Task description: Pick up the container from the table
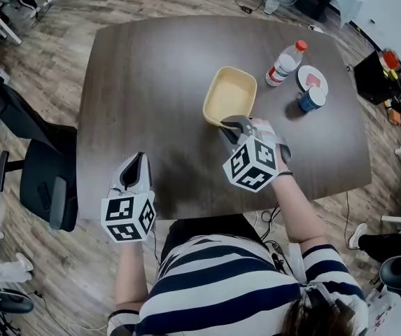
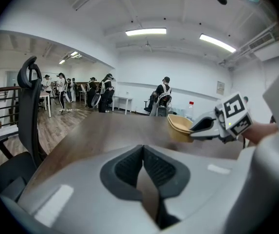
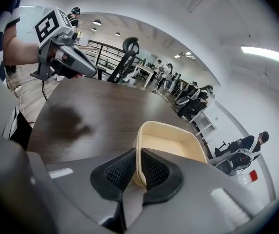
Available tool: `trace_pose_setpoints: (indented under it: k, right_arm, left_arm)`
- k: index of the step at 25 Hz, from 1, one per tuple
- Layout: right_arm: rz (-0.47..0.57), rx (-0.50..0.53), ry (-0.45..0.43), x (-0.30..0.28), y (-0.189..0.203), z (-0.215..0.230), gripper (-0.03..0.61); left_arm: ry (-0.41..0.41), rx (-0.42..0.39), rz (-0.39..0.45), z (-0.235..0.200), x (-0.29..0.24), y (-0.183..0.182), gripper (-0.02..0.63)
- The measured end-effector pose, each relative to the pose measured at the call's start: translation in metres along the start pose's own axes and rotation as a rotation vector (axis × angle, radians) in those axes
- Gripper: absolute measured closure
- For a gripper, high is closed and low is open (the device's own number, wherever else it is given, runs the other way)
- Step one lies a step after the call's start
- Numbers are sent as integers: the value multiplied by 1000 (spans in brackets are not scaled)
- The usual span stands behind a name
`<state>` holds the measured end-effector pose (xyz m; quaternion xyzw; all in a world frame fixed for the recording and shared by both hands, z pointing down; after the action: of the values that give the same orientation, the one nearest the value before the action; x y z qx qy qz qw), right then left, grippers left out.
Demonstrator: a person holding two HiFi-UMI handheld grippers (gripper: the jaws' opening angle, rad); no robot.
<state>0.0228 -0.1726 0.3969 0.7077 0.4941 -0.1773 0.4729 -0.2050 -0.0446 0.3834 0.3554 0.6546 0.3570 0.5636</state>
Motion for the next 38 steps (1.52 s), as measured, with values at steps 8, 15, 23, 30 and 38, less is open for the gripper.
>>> trace_pose_setpoints:
  k: [8,15,23,30,38]
  right_arm:
    - [9,-13,6,28,1,-28,549]
    - [14,-31,-5,50,3,-54,549]
    - [23,-43,-41,65,2,-83,549]
    - [32,-53,-61,72,1,-100,551]
    - [41,-61,-82,77,1,-113,551]
  left_arm:
    - [17,-5,14,1,16,10,614]
    - [12,-6,26,0,33,16,614]
    - [-1,1,35,-2,50,22,614]
    - [-6,13,35,-4,56,29,614]
    - [-15,28,31,-3,61,37,614]
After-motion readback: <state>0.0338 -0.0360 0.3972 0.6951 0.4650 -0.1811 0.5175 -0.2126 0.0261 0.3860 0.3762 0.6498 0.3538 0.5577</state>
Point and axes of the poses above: the fingertips, and each gripper's own axes: x backward along the fingers, z to its right, y out of its underside, the point moved 9 cm from there along x, backward along the fingers, and after that the axes turned 2 degrees about -z, right-handed, at the moved point
